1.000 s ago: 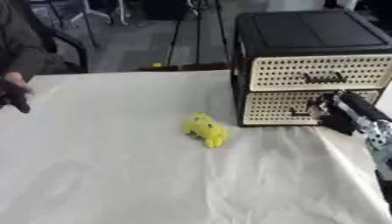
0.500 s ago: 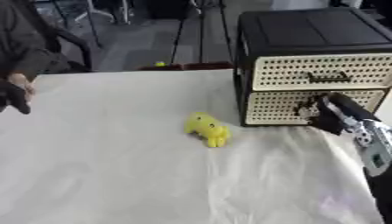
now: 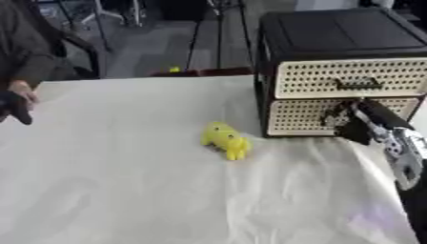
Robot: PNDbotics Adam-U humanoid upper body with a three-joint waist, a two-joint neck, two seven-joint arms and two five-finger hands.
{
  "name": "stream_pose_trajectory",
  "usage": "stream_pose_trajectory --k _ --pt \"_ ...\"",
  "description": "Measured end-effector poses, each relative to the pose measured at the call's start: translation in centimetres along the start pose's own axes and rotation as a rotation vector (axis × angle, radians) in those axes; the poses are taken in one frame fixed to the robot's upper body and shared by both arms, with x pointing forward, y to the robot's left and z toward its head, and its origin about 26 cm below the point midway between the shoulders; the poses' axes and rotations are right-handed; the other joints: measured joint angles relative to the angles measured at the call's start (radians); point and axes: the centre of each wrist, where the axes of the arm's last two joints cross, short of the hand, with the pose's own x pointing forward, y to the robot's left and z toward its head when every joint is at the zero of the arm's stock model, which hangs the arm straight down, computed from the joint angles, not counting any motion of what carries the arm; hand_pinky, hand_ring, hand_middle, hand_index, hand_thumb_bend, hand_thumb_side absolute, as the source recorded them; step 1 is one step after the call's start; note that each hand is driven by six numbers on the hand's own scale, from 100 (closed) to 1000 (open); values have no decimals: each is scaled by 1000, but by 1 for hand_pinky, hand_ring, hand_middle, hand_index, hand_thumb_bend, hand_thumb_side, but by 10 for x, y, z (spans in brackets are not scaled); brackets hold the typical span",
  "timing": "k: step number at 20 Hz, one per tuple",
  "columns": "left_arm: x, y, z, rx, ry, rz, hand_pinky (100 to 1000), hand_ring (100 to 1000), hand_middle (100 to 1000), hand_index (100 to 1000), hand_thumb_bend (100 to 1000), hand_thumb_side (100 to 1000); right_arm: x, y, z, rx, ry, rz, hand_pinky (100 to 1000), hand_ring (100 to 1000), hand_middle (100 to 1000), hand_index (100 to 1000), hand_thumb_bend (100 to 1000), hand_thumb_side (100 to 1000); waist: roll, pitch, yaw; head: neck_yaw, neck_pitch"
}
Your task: Pick up objects from table and place into drawer.
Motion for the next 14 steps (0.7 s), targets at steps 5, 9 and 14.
stream_pose_trajectory --k 5,9,14 --pt "0 0 0 0 0 0 512 496 478 640 107 956 -4 5 6 76 19 88 100 100 130 677 100 970 0 -1 -2 1 0" --pt "0 0 0 0 0 0 512 496 478 640 107 956 -5 4 11 109 9 140 100 100 115 528 100 971 -1 -2 -6 2 0" --pt "0 0 0 0 1 0 512 496 478 640 107 958 -3 5 23 103 -21 170 100 100 117 522 100 973 -5 -2 -10 5 0"
